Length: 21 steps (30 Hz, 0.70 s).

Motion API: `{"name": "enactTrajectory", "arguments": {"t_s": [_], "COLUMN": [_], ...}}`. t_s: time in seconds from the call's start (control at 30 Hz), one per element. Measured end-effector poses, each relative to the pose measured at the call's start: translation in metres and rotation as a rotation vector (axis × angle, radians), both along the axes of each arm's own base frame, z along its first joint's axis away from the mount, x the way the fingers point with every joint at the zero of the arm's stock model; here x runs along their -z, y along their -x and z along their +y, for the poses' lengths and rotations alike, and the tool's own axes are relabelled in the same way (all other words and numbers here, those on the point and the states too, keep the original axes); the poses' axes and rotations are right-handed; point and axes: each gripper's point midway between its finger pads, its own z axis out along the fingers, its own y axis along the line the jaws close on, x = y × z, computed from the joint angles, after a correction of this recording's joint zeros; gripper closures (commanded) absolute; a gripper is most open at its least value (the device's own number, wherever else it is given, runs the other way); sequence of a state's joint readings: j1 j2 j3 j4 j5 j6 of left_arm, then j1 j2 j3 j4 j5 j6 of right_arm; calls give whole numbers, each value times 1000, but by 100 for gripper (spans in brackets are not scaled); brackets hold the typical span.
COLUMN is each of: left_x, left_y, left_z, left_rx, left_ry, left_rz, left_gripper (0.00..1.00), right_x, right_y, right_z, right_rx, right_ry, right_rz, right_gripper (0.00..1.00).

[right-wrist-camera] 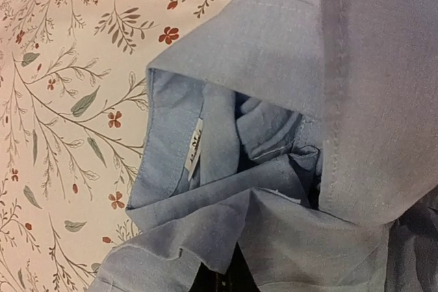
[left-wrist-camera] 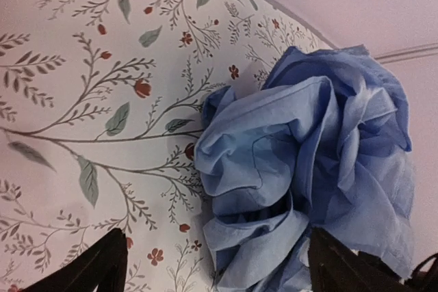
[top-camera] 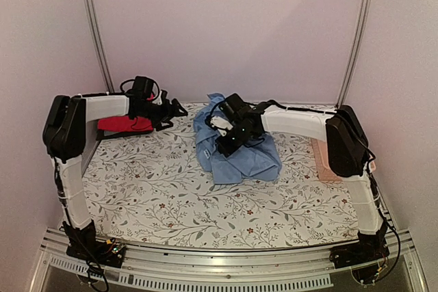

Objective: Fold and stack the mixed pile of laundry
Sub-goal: Pick up the crumpled shirt from the center of the board.

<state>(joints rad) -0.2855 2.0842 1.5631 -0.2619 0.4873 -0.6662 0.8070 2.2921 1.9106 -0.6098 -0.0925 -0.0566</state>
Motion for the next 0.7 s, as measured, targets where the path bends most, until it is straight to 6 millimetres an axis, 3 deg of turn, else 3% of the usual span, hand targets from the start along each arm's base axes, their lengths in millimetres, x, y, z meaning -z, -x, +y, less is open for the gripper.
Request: {"name": "enactTrajectory", "arguments": {"t_s": [0.07,0.13,0.2,0.33,0.47,0.57,0.7], "left_x": [-5,-12,-17,-18,-16,-26,-62], "left_y": [21,44,69,115,148,161,162], "left_z": [30,44,46,30,-5,-31,-62], "left_rx": [-49,-59,-33,80,219,295,361], "left_ry": [-37,-57,-71,-109,-123,-108,-78], "left_rz": [-14,-54,-102,-209,-317,-399,-541], "left_gripper": [0,0,0,0,0,0,0], "right_x": [-18,-51,-108,-243,-345,-377,-385], "right_y": [0,-2,-7,-15,-7,0,11], "right_z": [2,6,8,-9,-35,-38,-28], "right_rx": [1,-5,-3,7,0,-18,-64], "right_ry": [-38,-104,-213,-469,-660,-739,-800], "right_rz": [1,-13,-59,-202,-329,-358,-314], "right_gripper": [100,100,100,100,100,100,100]}}
